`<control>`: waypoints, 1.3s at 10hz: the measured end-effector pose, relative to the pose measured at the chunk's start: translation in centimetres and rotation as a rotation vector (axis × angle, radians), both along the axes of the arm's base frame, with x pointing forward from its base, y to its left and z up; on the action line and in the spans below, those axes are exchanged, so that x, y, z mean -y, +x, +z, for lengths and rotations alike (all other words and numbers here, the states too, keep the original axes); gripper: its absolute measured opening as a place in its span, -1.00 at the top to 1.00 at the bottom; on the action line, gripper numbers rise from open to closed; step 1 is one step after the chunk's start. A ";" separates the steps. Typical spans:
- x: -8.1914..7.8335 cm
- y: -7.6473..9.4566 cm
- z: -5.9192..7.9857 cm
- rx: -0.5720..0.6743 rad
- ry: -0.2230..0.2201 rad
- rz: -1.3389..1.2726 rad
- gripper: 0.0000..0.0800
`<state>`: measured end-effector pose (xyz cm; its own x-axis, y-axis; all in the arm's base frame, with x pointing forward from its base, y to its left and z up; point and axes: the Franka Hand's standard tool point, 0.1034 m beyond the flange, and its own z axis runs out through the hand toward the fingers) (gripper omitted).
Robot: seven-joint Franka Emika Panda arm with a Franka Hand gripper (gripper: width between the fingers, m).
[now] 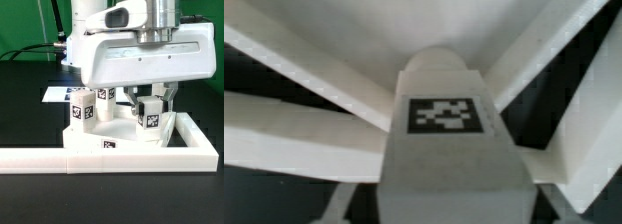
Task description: Assemble square table
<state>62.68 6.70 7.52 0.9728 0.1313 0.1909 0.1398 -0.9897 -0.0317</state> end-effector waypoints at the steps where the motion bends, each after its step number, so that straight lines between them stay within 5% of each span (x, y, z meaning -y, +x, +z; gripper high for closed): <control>1: -0.1 0.0 0.0 -0.006 0.021 -0.107 0.27; 10: -1.3 -0.4 -0.1 -0.094 0.176 -0.915 0.27; 12: -1.7 -0.4 0.0 -0.096 0.180 -0.956 0.27; 13: -1.8 -0.5 -0.1 -0.096 0.174 -0.928 0.11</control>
Offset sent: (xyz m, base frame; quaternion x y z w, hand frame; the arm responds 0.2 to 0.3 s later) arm 0.0018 -0.0007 0.0041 -0.0446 -0.0223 0.2704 0.9615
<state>62.21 8.53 7.42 0.6871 -0.7250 0.0487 -0.7112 -0.6847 -0.1594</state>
